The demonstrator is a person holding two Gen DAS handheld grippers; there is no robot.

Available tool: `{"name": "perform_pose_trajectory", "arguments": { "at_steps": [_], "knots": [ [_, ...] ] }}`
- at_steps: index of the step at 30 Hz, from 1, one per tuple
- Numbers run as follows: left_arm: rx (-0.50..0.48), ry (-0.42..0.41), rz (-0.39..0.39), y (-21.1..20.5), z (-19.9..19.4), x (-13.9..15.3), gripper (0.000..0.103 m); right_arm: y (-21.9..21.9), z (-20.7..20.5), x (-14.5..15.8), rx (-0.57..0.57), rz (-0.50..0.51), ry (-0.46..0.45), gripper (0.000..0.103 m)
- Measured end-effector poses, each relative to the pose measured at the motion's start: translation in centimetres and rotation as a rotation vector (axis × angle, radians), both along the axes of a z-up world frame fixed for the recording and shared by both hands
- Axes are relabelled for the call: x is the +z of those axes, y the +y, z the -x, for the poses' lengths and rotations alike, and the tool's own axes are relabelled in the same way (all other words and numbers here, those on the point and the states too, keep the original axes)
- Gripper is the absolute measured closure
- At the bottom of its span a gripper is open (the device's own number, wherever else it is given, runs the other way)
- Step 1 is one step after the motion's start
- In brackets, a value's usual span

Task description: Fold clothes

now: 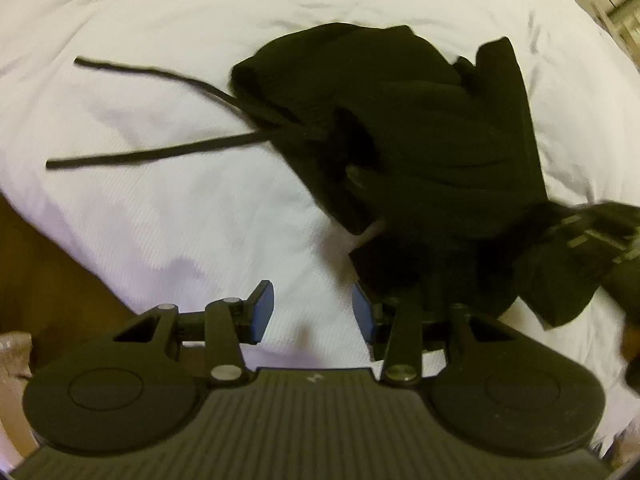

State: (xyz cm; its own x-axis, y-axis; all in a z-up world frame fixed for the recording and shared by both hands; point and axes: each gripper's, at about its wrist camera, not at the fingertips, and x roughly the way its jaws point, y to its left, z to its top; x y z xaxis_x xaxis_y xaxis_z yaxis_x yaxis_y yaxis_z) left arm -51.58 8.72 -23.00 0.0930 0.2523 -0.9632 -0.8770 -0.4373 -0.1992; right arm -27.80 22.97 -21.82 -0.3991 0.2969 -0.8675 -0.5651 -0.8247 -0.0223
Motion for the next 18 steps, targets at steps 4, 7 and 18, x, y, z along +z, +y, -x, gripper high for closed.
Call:
{"name": "perform_pose_trajectory", "arguments": {
  "at_steps": [4,7,18],
  "knots": [
    [-0.088,0.007,-0.005,1.2,-1.1,-0.4,0.065,4.2,-6.7,0.9,-0.222,0.044,-0.005,0.103],
    [-0.183,0.024,0.001,2.2,-2.7,-0.8,0.065,5.6,-9.7,0.0,-0.312,0.075,-0.059,0.098],
    [-0.381,0.125,0.027,3.3,-3.5,-2.0,0.065,-0.9,-7.9,-0.9,-0.21,-0.01,-0.183,0.057]
  ]
}}
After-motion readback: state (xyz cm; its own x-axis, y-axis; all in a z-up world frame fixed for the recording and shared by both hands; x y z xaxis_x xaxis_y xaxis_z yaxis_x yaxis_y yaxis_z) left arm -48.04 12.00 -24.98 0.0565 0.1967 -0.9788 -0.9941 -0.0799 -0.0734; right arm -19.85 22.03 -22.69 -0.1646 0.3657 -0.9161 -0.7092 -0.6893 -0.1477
